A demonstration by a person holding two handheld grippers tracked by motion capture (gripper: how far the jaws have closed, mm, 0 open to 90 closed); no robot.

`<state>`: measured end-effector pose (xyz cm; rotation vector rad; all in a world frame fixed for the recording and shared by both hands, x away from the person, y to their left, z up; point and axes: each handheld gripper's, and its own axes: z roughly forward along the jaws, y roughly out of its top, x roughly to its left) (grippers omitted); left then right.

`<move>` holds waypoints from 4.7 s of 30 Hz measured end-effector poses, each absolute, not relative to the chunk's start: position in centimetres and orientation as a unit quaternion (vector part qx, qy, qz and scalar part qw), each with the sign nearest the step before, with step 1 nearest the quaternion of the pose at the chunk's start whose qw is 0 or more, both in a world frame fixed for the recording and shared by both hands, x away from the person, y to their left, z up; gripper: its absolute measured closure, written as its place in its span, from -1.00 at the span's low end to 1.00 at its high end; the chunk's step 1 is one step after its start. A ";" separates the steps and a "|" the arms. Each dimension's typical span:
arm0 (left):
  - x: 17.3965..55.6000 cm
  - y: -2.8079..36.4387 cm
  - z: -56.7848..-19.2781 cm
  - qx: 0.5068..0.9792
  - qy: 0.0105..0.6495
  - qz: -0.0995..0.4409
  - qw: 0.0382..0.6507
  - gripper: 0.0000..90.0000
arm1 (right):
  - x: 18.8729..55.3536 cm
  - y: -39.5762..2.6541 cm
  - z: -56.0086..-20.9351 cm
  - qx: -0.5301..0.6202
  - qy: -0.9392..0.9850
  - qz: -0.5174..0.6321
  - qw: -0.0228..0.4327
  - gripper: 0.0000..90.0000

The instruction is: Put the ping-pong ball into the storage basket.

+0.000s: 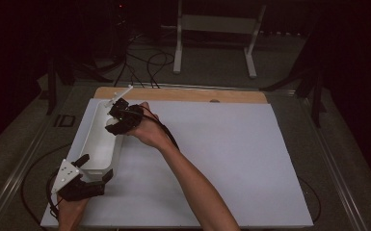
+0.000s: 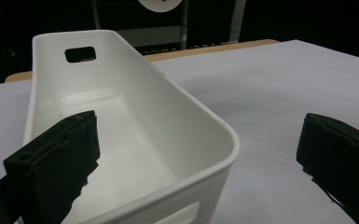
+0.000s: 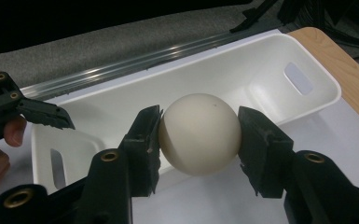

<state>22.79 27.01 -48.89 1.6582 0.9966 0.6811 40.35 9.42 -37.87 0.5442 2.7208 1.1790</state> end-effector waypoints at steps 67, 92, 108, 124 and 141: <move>22.8 27.1 -48.8 0.689 0.415 0.284 0.522 -1.00 | 39.3 12.8 -38.9 0.167 0.910 0.379 0.033 -0.07; 22.8 27.0 -48.9 0.691 0.415 0.284 0.519 -1.00 | 39.2 10.3 -38.7 0.183 0.905 0.382 0.047 -0.73; 22.9 26.8 -49.0 0.696 0.414 0.283 0.514 -1.00 | 39.8 5.1 -38.3 0.205 0.900 0.378 0.067 -0.73; 23.0 26.6 -49.0 0.698 0.413 0.282 0.513 -1.00 | 40.0 -2.2 -38.4 0.255 0.890 0.368 0.088 -0.73; 23.1 26.4 -49.0 0.700 0.412 0.281 0.511 -1.00 | 39.2 -11.2 -40.2 0.327 0.869 0.356 0.106 -0.75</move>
